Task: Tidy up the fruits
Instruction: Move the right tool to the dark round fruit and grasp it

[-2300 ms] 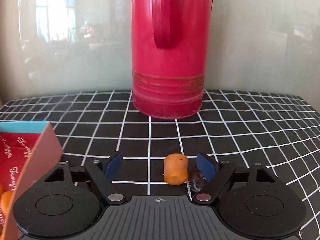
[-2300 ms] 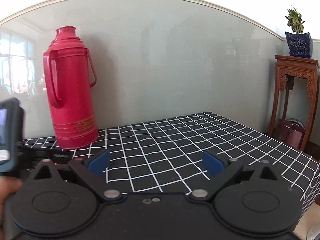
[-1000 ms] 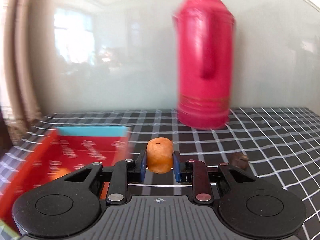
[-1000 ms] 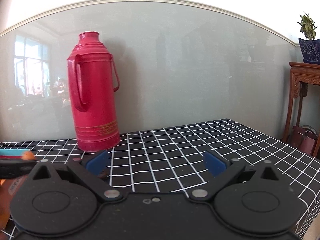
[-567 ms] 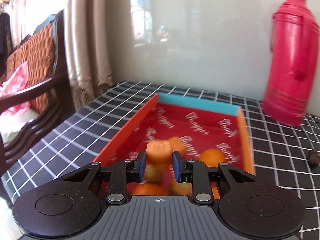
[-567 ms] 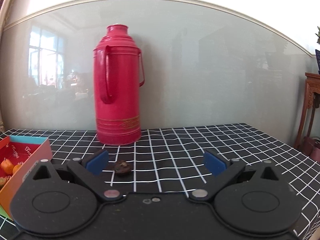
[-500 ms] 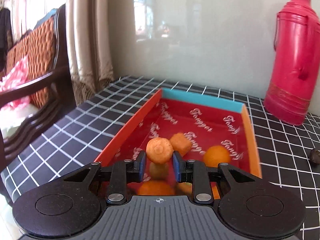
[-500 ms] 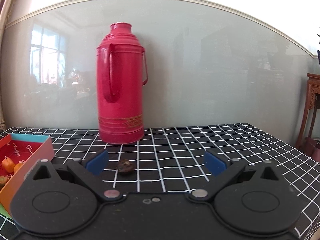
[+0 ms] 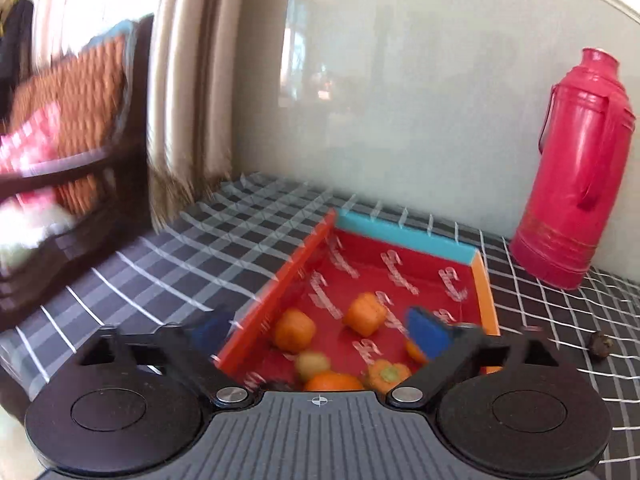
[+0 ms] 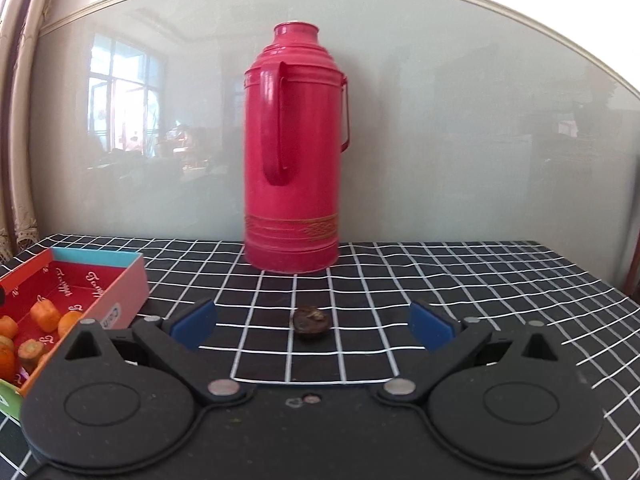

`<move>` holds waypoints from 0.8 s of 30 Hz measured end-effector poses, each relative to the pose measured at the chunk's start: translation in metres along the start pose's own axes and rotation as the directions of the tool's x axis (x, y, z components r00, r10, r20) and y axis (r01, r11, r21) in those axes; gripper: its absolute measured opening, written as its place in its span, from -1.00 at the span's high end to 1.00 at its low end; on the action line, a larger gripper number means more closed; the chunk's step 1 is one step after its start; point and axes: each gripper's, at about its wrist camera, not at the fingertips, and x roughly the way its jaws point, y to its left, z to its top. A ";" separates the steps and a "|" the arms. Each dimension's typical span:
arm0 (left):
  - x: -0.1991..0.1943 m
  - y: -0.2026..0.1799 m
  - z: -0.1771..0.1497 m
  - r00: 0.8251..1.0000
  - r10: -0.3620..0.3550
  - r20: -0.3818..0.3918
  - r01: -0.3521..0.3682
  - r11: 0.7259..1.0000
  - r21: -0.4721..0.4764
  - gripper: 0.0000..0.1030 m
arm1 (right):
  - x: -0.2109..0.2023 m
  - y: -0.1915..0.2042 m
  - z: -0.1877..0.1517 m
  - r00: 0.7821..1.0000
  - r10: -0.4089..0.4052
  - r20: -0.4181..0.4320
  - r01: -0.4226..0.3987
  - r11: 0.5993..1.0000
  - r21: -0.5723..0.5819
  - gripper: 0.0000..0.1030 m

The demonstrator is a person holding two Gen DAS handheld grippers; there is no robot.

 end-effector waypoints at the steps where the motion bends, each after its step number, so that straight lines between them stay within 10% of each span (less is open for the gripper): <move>1: -0.007 0.000 -0.001 0.999 0.018 0.034 -0.019 1.000 0.022 -1.00 | 0.004 0.001 0.000 1.000 0.006 -0.014 -0.006 1.000 0.006 -0.88; 12: -0.036 0.012 -0.011 0.984 0.085 0.157 -0.108 0.984 0.141 -1.00 | 0.069 0.004 0.002 0.981 0.004 -0.192 0.012 0.996 0.086 -0.75; 24: -0.023 0.053 -0.008 0.979 0.171 0.112 -0.176 0.984 0.034 -1.00 | 0.130 0.002 0.008 0.951 -0.050 -0.305 0.079 0.993 0.084 -0.31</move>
